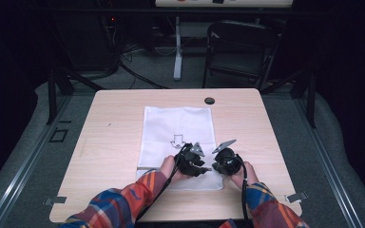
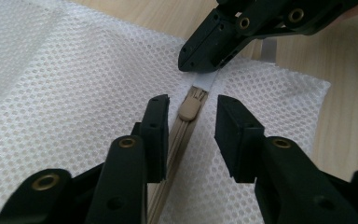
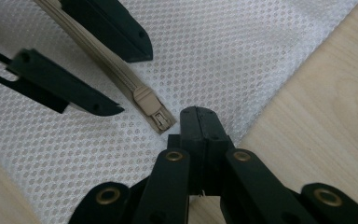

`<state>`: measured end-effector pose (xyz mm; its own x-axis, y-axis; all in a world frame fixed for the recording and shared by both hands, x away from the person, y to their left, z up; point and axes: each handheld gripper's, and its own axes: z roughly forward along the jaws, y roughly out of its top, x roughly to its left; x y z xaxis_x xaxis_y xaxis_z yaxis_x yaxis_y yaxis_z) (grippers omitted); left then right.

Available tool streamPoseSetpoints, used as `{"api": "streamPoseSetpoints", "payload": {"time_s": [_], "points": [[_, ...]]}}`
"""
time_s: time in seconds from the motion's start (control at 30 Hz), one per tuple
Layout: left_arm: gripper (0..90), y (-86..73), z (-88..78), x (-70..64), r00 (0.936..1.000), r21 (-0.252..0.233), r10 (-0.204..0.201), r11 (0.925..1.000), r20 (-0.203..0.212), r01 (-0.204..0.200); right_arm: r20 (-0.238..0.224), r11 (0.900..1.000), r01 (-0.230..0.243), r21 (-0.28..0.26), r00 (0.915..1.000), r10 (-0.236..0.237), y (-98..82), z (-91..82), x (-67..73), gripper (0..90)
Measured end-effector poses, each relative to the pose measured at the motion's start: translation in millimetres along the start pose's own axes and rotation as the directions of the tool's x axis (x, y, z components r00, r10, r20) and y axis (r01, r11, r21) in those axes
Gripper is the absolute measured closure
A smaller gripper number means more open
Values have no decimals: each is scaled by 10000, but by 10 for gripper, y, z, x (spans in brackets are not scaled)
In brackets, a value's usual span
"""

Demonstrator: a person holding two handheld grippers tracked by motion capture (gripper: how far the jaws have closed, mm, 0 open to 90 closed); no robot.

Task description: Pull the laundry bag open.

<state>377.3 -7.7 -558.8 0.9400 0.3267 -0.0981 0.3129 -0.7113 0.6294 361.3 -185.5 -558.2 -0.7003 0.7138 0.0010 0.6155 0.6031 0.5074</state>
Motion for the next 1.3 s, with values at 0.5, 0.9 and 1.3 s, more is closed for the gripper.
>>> {"api": "streamPoseSetpoints", "payload": {"time_s": [0.5,0.9,1.3], "points": [[805,-7,138,11,9996,-3,-256,9997,124,256,0,10000,29,-41,10000,-29,1,-14,3,900],[811,-18,125,25,9993,-2,-288,9996,242,288,-383,9996,-252,95,9989,256,0,-15,-4,900],[813,-10,107,22,9996,-17,-228,9997,194,229,-435,9991,-399,157,9982,406,2,-15,-17,900]]}}
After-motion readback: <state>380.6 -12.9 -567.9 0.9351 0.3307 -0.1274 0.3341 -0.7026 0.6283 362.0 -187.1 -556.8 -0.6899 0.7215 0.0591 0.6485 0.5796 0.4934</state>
